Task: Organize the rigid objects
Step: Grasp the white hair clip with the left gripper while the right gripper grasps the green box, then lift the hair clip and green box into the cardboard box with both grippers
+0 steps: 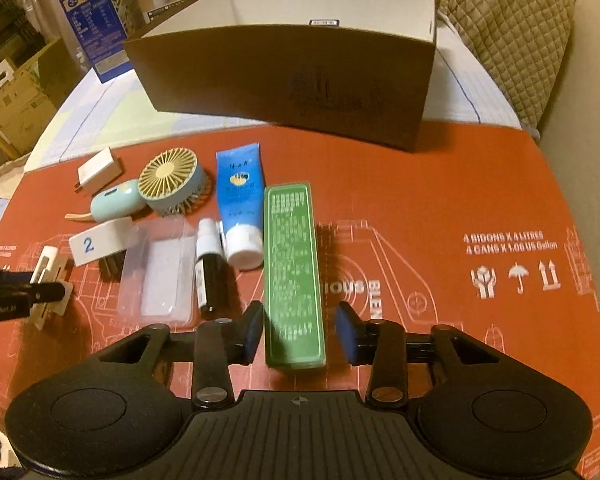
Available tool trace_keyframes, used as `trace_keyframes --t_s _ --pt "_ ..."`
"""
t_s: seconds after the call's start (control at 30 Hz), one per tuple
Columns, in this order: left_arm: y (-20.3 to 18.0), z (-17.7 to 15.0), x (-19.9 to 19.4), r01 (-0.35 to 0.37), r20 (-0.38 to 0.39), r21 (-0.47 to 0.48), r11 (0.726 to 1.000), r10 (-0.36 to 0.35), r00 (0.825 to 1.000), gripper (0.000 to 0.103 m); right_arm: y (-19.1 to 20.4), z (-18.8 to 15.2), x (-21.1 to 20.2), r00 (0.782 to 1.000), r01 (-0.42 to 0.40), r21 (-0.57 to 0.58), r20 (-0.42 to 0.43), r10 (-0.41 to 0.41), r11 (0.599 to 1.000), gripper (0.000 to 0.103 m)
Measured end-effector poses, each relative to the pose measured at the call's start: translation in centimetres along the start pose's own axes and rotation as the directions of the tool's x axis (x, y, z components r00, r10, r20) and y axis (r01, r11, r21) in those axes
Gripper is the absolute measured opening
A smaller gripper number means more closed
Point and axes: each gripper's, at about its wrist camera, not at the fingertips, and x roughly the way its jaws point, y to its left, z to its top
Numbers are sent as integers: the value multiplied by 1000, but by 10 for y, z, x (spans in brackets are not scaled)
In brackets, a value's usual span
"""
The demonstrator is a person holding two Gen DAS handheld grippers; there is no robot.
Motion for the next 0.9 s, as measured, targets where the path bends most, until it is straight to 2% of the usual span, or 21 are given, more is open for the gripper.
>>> trace_keyframes --t_s 0.43,0.5,0.53,0.57,0.9 --pt "-7 1 2 -25 13 29 999 25 1000 36 5 15 20 1000 1 -42 5 -1 999 42" --pt "-7 1 1 -26 15 34 999 25 1000 36 4 15 20 1000 1 -46 6 -1 999 39" --pt "-7 1 1 -26 16 36 999 25 1000 36 4 15 21 1000 -1 -48 3 1 999 28" --pt "-7 1 1 -26 16 35 999 25 1000 36 3 15 20 1000 3 -50 4 -3 999 27" --pt "-1 5 -16 -35 51 28 999 33 998 35 -8 10 6 1000 -3 -14 10 3 1000 26"
